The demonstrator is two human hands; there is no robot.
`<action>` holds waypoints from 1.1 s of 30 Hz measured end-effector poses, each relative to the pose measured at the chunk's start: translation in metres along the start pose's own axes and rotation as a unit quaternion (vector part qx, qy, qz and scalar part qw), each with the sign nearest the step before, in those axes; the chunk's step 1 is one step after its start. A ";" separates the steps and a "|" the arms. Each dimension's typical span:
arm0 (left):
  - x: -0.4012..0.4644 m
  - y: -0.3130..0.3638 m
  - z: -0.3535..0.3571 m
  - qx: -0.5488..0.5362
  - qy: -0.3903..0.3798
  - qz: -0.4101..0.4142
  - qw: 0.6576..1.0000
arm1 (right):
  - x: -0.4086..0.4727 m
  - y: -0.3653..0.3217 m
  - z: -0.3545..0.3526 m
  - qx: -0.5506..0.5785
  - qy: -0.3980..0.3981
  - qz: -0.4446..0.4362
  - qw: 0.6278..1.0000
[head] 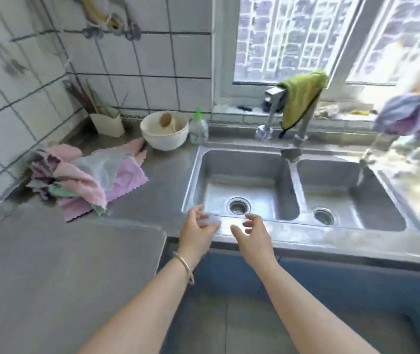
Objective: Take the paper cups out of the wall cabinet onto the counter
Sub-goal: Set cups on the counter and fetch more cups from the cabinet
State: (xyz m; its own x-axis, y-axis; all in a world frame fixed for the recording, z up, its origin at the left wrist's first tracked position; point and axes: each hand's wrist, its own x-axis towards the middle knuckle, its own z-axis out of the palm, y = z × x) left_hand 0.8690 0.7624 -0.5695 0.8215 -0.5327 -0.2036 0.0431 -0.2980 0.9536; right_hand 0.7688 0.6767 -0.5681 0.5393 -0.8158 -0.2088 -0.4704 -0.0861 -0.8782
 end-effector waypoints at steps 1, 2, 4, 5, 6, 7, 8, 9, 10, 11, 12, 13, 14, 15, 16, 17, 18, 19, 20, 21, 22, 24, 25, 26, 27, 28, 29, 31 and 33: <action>-0.003 0.012 0.030 0.008 -0.032 0.011 0.999 | 0.000 0.010 -0.030 0.008 0.024 0.012 1.000; -0.006 0.024 0.060 0.013 -0.060 0.023 0.998 | 0.000 0.019 -0.061 0.017 0.048 0.024 0.998; -0.018 0.047 0.123 0.011 -0.114 0.043 0.993 | -0.002 0.039 -0.124 0.032 0.096 0.040 0.994; -0.027 0.060 0.156 0.011 -0.141 0.055 0.988 | -0.005 0.048 -0.157 0.035 0.122 0.048 0.991; -0.039 0.073 0.189 0.012 -0.168 0.069 0.983 | -0.008 0.058 -0.190 0.032 0.149 0.056 0.987; -0.052 0.086 0.222 0.009 -0.192 0.087 0.978 | -0.012 0.067 -0.223 0.028 0.172 0.060 0.983; -0.066 0.099 0.253 0.005 -0.216 0.103 0.971 | -0.017 0.076 -0.254 0.023 0.189 0.063 0.980; -0.080 0.111 0.283 -0.002 -0.239 0.119 0.964 | -0.022 0.084 -0.284 0.017 0.205 0.065 0.977; -0.094 0.121 0.312 -0.003 -0.259 0.131 0.957 | -0.028 0.093 -0.313 0.012 0.222 0.071 0.972; -0.108 0.130 0.340 0.002 -0.279 0.141 0.950 | -0.034 0.101 -0.342 0.011 0.241 0.077 0.967; -0.122 0.139 0.366 0.008 -0.301 0.147 0.942 | -0.041 0.108 -0.369 0.013 0.263 0.084 0.961; -0.135 0.148 0.390 0.008 -0.327 0.150 0.933 | -0.047 0.114 -0.395 0.014 0.286 0.089 0.954; -0.148 0.157 0.412 0.005 -0.354 0.151 0.923 | -0.054 0.119 -0.420 0.015 0.308 0.095 0.946; -0.160 0.168 0.434 0.004 -0.379 0.155 0.912 | -0.059 0.123 -0.445 0.015 0.331 0.098 0.938; -0.172 0.179 0.455 0.004 -0.399 0.163 0.902 | -0.064 0.127 -0.468 0.013 0.354 0.100 0.930; -0.182 0.190 0.476 0.004 -0.413 0.172 0.894 | -0.068 0.130 -0.491 0.008 0.375 0.102 0.922; -0.192 0.201 0.496 0.001 -0.427 0.180 0.886 | -0.072 0.132 -0.512 -0.001 0.394 0.106 0.913; -0.201 0.212 0.516 -0.001 -0.441 0.189 0.877 | -0.074 0.134 -0.532 -0.009 0.414 0.110 0.904; -0.209 0.224 0.535 -0.004 -0.456 0.198 0.867 | -0.076 0.136 -0.551 -0.015 0.434 0.114 0.894; -0.217 0.236 0.553 -0.005 -0.472 0.209 0.856 | -0.076 0.137 -0.570 -0.017 0.454 0.117 0.883; -0.224 0.249 0.571 -0.004 -0.488 0.220 0.845 | -0.076 0.136 -0.588 -0.016 0.475 0.119 0.872; -0.233 0.276 0.604 0.003 -0.515 0.247 0.821 | -0.073 0.133 -0.624 -0.018 0.515 0.120 0.848; -0.237 0.290 0.621 0.007 -0.526 0.262 0.809 | -0.071 0.130 -0.642 -0.024 0.534 0.121 0.836; -0.241 0.305 0.636 0.008 -0.535 0.277 0.798 | -0.070 0.126 -0.660 -0.028 0.555 0.121 0.823; -0.247 0.321 0.650 0.003 -0.546 0.287 0.787 | -0.070 0.120 -0.680 -0.029 0.577 0.119 0.808; -0.253 0.337 0.664 -0.006 -0.557 0.294 0.777 | -0.070 0.114 -0.699 -0.030 0.597 0.117 0.793; -0.259 0.352 0.678 -0.013 -0.567 0.301 0.767 | -0.071 0.108 -0.719 -0.035 0.616 0.117 0.778; -0.273 0.383 0.703 -0.022 -0.582 0.317 0.748 | -0.075 0.095 -0.755 -0.050 0.651 0.123 0.747; -0.289 0.416 0.728 -0.038 -0.600 0.326 0.730 | -0.083 0.082 -0.791 -0.067 0.684 0.114 0.718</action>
State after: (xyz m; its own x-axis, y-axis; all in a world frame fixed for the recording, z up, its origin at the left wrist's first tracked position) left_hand 0.2354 0.2157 -0.2755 -0.4048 -0.8657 0.2944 -0.0651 0.3484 0.9351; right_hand 0.1331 0.2849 -0.2820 -0.7093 -0.6076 0.3573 -0.5498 0.1597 -0.8199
